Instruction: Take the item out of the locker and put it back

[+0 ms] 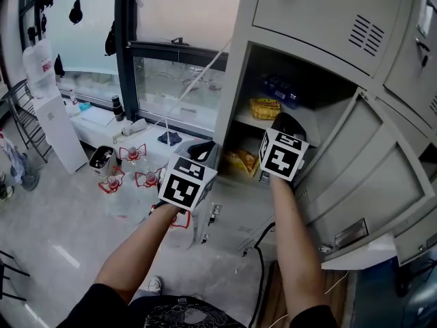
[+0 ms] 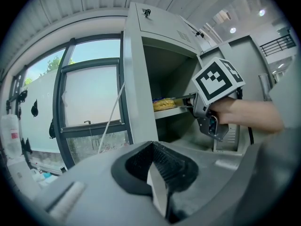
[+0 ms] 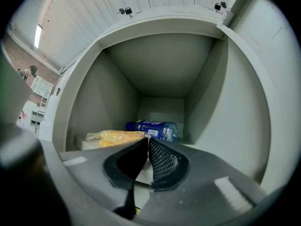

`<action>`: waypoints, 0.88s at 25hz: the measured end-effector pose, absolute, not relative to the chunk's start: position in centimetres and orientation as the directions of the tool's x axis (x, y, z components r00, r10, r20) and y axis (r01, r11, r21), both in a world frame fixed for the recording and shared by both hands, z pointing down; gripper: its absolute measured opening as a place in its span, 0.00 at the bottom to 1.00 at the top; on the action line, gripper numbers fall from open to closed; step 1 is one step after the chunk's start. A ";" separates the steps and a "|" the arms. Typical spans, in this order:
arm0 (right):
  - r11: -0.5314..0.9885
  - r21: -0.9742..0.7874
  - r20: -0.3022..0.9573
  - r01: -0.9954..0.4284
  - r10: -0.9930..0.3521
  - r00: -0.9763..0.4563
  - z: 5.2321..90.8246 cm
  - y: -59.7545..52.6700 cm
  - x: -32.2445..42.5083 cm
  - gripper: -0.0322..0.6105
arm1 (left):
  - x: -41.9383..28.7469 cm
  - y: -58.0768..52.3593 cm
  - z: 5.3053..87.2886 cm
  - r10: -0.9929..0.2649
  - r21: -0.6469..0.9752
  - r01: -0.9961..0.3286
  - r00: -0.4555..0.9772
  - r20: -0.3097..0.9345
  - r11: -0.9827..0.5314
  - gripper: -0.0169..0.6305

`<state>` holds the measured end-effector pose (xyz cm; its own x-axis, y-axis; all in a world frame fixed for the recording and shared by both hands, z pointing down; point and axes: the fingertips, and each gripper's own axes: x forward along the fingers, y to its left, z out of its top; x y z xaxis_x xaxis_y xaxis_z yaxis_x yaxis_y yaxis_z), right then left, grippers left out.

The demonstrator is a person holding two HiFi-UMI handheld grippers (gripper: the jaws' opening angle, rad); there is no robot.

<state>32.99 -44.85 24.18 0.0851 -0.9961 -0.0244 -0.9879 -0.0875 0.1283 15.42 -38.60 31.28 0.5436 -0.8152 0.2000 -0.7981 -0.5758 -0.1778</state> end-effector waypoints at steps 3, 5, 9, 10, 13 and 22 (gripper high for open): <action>-0.077 0.128 -0.023 -0.989 -0.997 0.074 24.2 -44.8 33.0 0.09 | 15.4 -38.5 31.2 -0.816 -0.178 -0.799 0.543 0.197 -0.575 0.04; -0.073 0.127 -0.023 -0.989 -0.997 0.071 24.2 -44.7 33.1 0.10 | 15.4 -38.5 31.1 -0.817 -0.177 -0.800 0.542 0.196 -0.573 0.04; -0.066 0.124 -0.026 -0.990 -0.998 0.063 24.1 -44.4 33.3 0.13 | 15.4 -38.4 31.1 -0.819 -0.178 -0.802 0.539 0.198 -0.571 0.04; -0.063 0.123 -0.028 -0.990 -0.998 0.060 24.0 -44.3 33.4 0.14 | 15.3 -38.4 31.2 -0.819 -0.178 -0.802 0.539 0.198 -0.570 0.04; -0.049 0.114 -0.037 -0.992 -0.998 0.045 23.7 -44.0 33.3 0.15 | 15.3 -38.2 31.2 -0.819 -0.178 -0.802 0.538 0.200 -0.570 0.04; -0.045 0.109 -0.053 -0.993 -0.998 0.039 23.6 -42.5 33.5 0.17 | 15.0 -37.7 31.6 -0.813 -0.165 -0.800 0.545 0.202 -0.577 0.04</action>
<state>33.54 -42.48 23.64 0.0393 -0.9978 -0.0527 -0.9931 -0.0449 0.1085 15.01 -37.70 31.57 0.5453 -0.8134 0.2023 -0.7997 -0.5772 -0.1654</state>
